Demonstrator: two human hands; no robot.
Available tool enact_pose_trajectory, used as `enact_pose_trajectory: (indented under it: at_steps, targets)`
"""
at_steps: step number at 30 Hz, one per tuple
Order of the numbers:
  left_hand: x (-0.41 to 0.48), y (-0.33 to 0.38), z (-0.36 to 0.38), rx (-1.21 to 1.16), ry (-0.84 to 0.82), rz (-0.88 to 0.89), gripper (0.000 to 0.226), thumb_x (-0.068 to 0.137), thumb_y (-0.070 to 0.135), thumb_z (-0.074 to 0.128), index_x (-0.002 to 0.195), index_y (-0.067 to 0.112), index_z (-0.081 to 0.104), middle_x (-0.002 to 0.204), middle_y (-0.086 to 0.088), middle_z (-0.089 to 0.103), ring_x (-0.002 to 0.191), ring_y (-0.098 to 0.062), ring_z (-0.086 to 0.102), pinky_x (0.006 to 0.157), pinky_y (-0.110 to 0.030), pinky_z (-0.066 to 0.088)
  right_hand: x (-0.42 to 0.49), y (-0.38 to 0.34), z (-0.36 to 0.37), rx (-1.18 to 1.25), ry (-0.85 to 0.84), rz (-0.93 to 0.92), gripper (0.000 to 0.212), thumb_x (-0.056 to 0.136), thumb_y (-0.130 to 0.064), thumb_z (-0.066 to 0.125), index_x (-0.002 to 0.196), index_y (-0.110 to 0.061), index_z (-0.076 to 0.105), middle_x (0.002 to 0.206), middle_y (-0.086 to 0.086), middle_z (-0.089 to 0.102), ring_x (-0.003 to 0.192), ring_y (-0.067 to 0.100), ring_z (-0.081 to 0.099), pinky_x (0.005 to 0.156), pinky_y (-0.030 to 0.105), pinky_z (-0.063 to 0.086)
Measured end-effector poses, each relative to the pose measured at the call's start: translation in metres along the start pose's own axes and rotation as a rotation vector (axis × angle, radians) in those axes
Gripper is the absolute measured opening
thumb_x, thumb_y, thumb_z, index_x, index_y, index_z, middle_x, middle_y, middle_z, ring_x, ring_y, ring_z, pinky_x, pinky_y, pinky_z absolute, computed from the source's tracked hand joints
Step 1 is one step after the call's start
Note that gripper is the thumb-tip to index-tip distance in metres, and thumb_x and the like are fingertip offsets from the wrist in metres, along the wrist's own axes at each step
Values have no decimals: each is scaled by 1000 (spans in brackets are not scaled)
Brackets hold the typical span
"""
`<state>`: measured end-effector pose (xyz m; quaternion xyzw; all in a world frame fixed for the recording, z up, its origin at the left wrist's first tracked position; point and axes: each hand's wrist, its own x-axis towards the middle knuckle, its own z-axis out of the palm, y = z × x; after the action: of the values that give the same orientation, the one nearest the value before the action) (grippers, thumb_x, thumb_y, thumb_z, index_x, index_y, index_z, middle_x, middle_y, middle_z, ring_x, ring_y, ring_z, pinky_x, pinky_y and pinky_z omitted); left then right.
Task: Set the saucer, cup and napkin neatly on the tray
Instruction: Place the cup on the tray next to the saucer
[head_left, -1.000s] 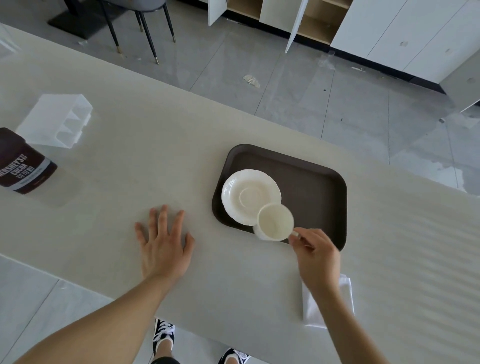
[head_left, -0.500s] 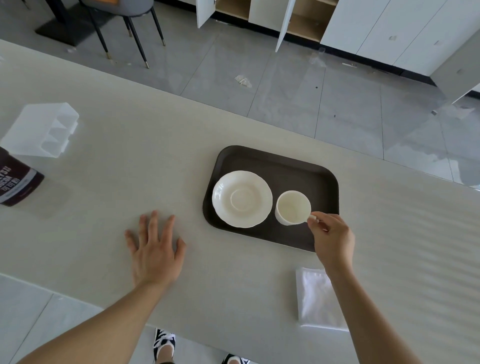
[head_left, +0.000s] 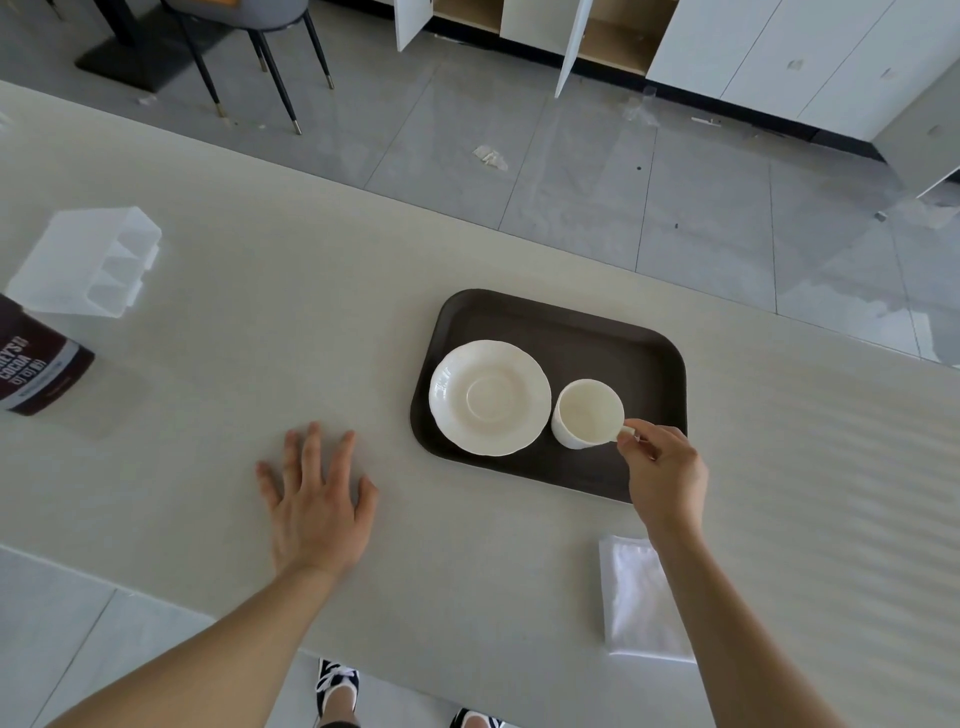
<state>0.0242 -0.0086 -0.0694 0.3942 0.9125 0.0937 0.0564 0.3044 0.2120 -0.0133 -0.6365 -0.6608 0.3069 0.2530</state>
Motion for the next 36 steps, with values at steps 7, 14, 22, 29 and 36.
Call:
enact_pose_trajectory:
  at_steps: [7, 14, 22, 29, 36]
  targets:
    - [1, -2, 4, 5, 8, 4, 62, 85, 43, 37, 143, 23, 44, 155, -17, 34, 148, -38, 21, 117, -64, 10, 6, -1, 4, 44, 9, 49, 15, 92, -20, 65, 102, -22, 76, 98, -3, 69, 85, 17, 64, 73, 28, 47]
    - [1, -3, 6, 4, 10, 2, 61, 85, 43, 36, 143, 24, 44, 155, -16, 34, 148, -38, 20, 117, -64, 10, 7, -2, 3, 131, -28, 123, 26, 92, -21, 64, 117, -24, 68, 106, -3, 70, 93, 14, 65, 81, 32, 53]
    - [0, -3, 5, 8, 9, 3, 62, 85, 44, 35, 143, 23, 44, 156, -16, 33, 149, -37, 19, 118, -64, 9, -8, 0, -9, 231, -22, 177, 33, 91, -21, 64, 125, -24, 61, 99, -11, 70, 92, 17, 69, 83, 37, 56]
    - [0, -2, 4, 4, 4, -1, 62, 86, 44, 35, 144, 23, 43, 156, -15, 32, 149, -36, 17, 118, -63, 8, -34, 12, -29, 122, 17, 147, 20, 91, -19, 64, 109, -23, 70, 88, -6, 72, 84, 17, 69, 77, 33, 54]
    - [0, -5, 11, -6, 16, 14, 62, 85, 44, 36, 143, 23, 42, 156, -15, 30, 149, -36, 15, 117, -64, 7, -71, 34, -56, -266, -59, 171, 29, 91, -24, 64, 119, -21, 66, 103, -3, 65, 88, 19, 62, 71, 30, 45]
